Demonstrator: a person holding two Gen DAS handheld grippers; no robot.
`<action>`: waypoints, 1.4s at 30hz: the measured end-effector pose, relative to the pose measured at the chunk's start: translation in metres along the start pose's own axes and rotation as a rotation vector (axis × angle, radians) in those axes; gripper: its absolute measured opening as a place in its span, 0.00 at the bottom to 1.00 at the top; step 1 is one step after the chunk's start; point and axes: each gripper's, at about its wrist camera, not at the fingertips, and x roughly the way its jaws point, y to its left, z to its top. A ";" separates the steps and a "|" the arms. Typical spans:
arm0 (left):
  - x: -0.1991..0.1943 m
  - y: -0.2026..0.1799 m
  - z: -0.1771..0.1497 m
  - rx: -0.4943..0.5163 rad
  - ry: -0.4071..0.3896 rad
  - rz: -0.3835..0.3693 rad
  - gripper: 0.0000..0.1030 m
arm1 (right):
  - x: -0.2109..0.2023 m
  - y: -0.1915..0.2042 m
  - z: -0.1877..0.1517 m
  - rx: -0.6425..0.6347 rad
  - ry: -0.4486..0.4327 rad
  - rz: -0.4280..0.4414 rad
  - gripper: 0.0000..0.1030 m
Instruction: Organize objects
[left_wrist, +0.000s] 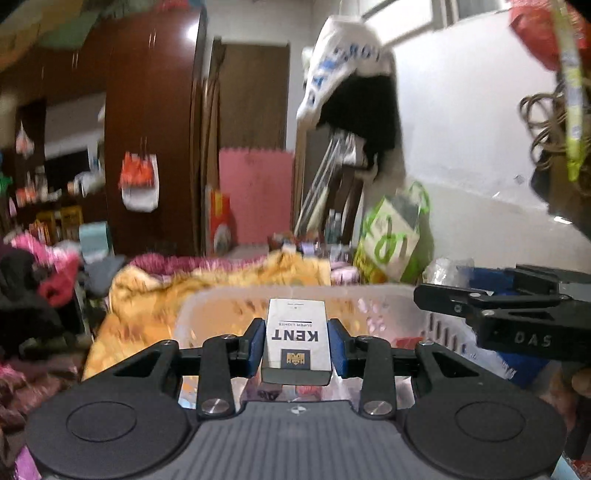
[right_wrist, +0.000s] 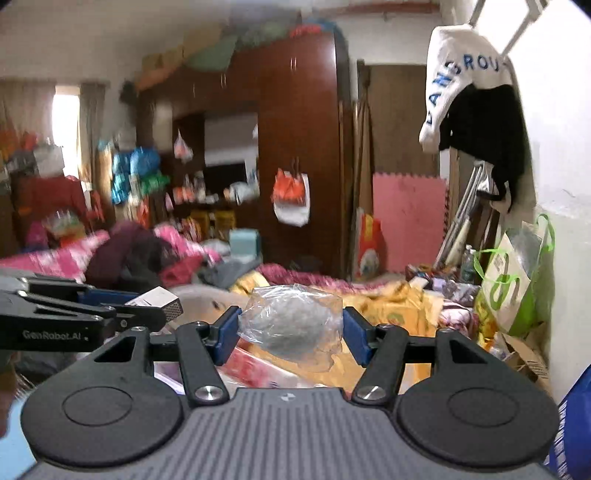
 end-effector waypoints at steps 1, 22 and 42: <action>0.008 0.003 -0.001 -0.012 0.016 0.003 0.64 | 0.010 0.000 -0.002 -0.007 0.013 -0.011 0.65; -0.055 -0.011 -0.058 -0.007 -0.046 -0.100 1.00 | -0.112 -0.001 -0.054 0.046 -0.105 -0.125 1.00; -0.085 -0.035 -0.060 0.054 0.019 0.067 1.00 | -0.113 0.004 -0.065 0.055 0.042 -0.150 1.00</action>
